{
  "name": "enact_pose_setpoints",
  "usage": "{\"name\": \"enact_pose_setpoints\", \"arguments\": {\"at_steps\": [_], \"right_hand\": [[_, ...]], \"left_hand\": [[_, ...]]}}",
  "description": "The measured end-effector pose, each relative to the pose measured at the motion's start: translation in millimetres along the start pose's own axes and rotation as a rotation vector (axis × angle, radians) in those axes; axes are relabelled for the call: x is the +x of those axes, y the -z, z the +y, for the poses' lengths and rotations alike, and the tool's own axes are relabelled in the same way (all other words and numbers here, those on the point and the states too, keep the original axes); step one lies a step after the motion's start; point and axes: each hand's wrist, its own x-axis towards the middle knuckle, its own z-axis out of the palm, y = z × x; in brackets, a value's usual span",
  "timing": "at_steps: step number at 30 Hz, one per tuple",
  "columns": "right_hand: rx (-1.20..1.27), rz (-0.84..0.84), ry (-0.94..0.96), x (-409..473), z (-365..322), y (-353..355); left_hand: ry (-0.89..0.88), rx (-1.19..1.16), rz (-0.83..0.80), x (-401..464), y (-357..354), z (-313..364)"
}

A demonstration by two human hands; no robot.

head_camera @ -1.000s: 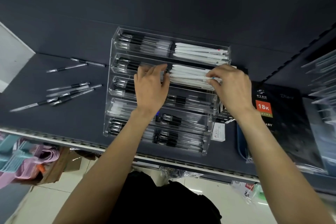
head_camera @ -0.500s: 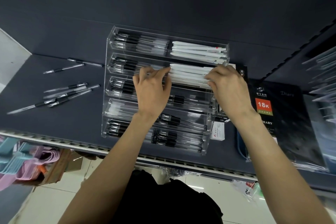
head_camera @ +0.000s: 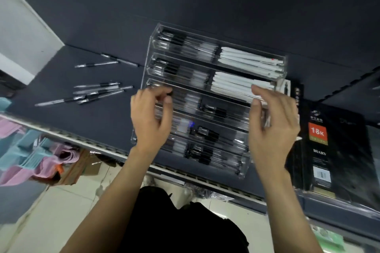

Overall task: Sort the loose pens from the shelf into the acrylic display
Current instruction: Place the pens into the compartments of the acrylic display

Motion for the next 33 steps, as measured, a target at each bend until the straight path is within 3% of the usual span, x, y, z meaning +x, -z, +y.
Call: {"name": "enact_pose_setpoints", "arguments": {"at_steps": [5, 8, 12, 16, 21, 25, 33], "right_hand": [[0.191, -0.404, 0.208, -42, -69, -71], [0.171, -0.699, 0.339, -64, -105, -126], [0.098, -0.922, 0.258, -76, -139, -206], [-0.097, -1.01, 0.153, -64, -150, -284], [-0.259, -1.063, 0.173, -35, -155, -344], [-0.404, -1.245, 0.164, -22, -161, -365], [-0.523, -1.377, 0.194, -5, -163, -372]], "left_hand": [[0.247, 0.084, 0.103, -29, 91, -64], [0.397, 0.212, -0.04, -29, 140, -120], [0.523, 0.472, -0.305, -16, 181, -216], [0.473, 0.54, -0.445, 17, 199, -287], [0.293, 0.507, -0.655, 55, 189, -329], [0.268, 0.455, -0.719, 65, 180, -339], [0.271, 0.423, -0.82, 64, 191, -351]]}}
